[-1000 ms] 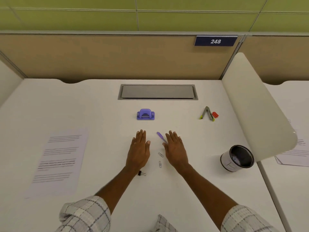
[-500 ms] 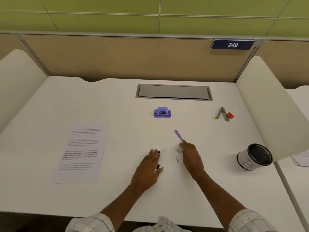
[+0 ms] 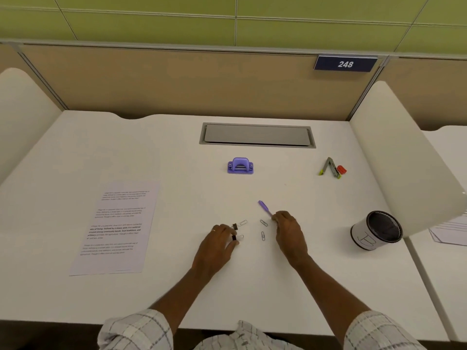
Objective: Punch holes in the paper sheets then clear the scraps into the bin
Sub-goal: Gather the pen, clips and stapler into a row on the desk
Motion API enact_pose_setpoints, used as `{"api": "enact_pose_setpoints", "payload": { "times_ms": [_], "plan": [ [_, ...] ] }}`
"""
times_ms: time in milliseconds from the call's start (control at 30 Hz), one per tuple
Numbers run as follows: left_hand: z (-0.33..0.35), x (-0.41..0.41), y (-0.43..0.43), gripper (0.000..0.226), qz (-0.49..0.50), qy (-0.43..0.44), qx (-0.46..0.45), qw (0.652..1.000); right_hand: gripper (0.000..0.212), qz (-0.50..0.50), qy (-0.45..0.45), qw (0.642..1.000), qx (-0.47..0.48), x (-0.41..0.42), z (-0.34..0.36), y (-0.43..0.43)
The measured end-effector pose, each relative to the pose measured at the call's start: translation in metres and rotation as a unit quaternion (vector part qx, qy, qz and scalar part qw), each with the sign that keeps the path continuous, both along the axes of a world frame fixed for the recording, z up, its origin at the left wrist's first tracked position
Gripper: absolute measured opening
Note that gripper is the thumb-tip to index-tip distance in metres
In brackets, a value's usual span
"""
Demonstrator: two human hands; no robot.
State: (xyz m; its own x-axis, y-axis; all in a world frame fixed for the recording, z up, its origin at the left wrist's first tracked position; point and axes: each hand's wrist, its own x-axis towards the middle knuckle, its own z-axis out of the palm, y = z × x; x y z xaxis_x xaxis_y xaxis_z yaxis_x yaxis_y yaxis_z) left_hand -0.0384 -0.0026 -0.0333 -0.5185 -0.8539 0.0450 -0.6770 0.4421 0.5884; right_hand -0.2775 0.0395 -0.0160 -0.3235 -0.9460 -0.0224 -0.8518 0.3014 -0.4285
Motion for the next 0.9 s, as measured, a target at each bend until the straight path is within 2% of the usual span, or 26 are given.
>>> {"api": "enact_pose_setpoints", "payload": {
  "times_ms": [167, 400, 633, 733, 900],
  "plan": [
    [0.012, -0.024, -0.021, 0.018, 0.036, 0.052, 0.041, 0.997, 0.032, -0.014, -0.029, 0.999, -0.037, -0.007, 0.001, 0.002],
    [0.003, -0.036, -0.027, 0.012, 0.038, 0.024, 0.077, 0.996, 0.036, -0.046, -0.06, 0.995, -0.069, -0.023, 0.008, 0.004],
    [-0.003, -0.035, -0.025, 0.005, 0.099, 0.08, 0.104, 0.986, 0.032, -0.068, -0.072, 0.992, -0.081, -0.039, 0.011, 0.003],
    [-0.002, -0.035, -0.026, 0.008, 0.116, 0.089, 0.083, 0.986, 0.032, -0.079, -0.081, 0.99, -0.081, -0.045, 0.013, 0.0],
    [0.013, -0.058, -0.04, 0.012, 0.178, 0.172, 0.109, 0.963, 0.033, -0.11, -0.096, 0.984, -0.099, -0.067, 0.026, -0.011]
  ]
}}
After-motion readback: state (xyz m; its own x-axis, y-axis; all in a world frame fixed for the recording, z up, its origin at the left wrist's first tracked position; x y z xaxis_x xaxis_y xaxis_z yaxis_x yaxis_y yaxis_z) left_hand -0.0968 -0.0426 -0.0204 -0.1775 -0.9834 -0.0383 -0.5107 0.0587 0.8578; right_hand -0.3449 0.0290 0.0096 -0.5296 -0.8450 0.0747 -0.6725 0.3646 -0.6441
